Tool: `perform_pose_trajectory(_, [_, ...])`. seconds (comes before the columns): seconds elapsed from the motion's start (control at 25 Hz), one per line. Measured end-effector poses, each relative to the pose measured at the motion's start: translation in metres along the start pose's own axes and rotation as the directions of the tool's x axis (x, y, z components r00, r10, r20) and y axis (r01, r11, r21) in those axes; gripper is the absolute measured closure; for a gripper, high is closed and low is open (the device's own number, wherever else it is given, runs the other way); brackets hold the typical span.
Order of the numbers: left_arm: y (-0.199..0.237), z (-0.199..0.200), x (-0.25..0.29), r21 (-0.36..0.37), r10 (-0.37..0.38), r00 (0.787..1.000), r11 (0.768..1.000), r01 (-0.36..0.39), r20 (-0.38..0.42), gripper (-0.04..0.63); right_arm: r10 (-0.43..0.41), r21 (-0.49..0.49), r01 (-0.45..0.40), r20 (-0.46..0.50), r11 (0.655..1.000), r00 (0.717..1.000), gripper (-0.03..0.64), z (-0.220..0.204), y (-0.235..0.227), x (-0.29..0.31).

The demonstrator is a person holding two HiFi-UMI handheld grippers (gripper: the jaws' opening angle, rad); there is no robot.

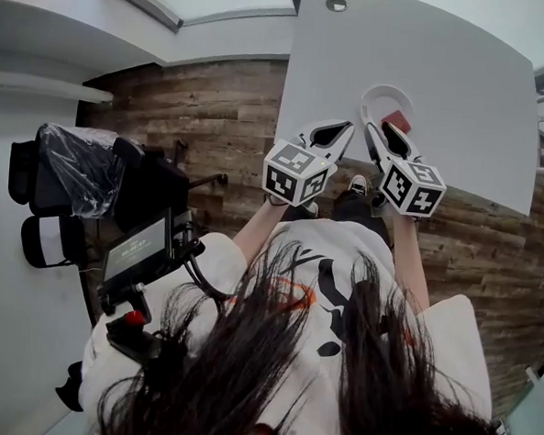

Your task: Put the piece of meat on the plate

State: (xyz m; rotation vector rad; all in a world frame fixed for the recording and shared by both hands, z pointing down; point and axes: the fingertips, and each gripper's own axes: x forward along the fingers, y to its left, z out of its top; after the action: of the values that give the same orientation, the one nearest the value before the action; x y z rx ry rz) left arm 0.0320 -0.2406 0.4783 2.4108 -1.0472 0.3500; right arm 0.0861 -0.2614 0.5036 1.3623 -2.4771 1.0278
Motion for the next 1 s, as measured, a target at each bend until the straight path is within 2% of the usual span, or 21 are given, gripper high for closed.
perform_pose_trajectory(0.04, [0.001,0.002,0.000,0.005,0.000,1.000,1.000,0.000,0.000,0.589,0.000,0.016,0.000,0.017,1.000,1.000,0.474,0.003,0.002,-0.002])
perform_pose_trajectory(0.28, [-0.007,0.001,0.001,0.020,-0.022,1.000,1.000,0.022,-0.014,0.589,0.011,0.078,-0.018,0.089,0.997,0.996,0.474,0.017,0.010,-0.017])
perform_pose_trajectory(0.56, [-0.031,-0.020,-0.001,0.008,-0.089,0.994,0.996,0.089,-0.063,0.589,-0.058,0.151,0.039,0.123,0.988,0.991,0.474,0.004,0.005,-0.048])
perform_pose_trajectory(1.0, [-0.071,-0.030,-0.004,-0.028,-0.183,0.980,0.983,0.181,-0.073,0.589,-0.170,0.178,0.148,0.118,0.973,0.978,0.473,-0.019,0.000,-0.099])
